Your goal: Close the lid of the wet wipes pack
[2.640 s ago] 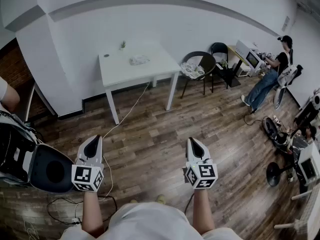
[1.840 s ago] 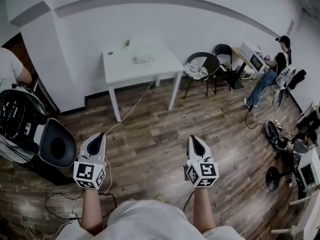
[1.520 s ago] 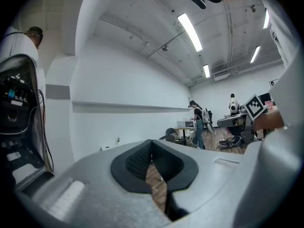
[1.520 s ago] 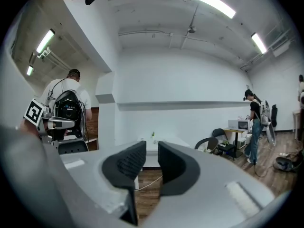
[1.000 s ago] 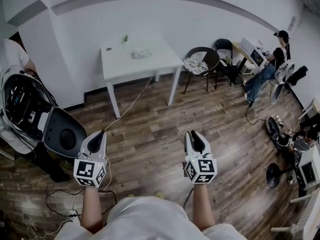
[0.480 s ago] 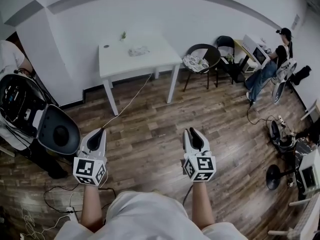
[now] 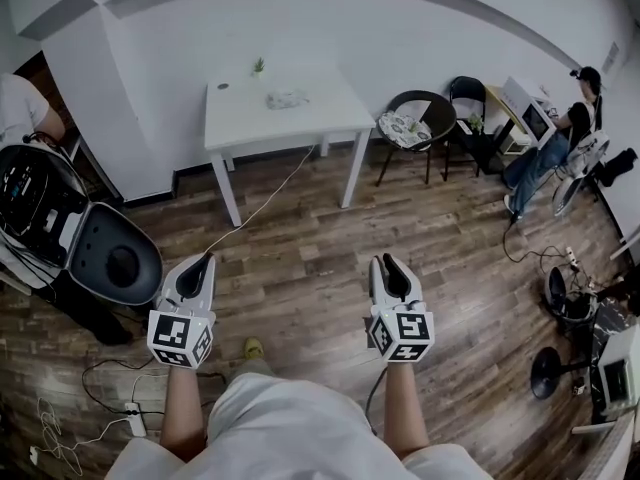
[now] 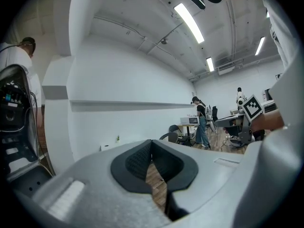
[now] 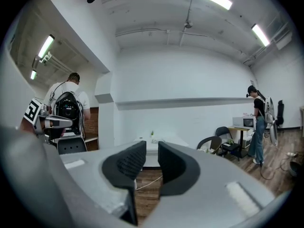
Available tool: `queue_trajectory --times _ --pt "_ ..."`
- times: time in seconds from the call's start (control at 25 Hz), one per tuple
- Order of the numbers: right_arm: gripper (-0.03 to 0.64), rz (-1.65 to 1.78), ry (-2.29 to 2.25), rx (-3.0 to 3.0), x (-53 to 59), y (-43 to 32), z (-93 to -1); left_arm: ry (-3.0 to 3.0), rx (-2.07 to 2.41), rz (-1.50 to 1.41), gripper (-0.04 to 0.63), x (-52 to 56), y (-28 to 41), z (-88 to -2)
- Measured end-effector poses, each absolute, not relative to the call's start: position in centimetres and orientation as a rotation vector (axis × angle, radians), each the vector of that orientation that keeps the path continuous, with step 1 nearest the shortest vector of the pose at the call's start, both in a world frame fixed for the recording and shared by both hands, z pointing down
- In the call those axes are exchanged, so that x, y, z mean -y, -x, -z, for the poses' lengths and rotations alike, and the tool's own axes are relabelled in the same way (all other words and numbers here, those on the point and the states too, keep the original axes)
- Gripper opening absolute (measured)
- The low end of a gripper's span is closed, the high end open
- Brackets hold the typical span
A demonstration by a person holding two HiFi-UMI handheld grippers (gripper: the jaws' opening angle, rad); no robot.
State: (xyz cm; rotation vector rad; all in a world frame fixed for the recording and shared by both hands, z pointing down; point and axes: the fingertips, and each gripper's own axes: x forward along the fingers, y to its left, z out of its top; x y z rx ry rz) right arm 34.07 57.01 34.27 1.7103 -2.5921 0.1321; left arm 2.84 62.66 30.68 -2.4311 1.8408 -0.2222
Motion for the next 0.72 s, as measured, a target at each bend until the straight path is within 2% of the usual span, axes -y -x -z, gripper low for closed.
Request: queue_trajectory --times 0.32,0.72 --pt "0.083 -0.151 -1.715 2.579 -51.6 -32.8 -35.6 2.456 -1.83 0.246 0.0 -56.8 -1.9 -32.2" --pt "0.083 -0.19 -1.786 2.491 -40.6 -28.6 -36.3 2.531 -1.791 0.29 0.0 -44.5 3.6 -33.3"
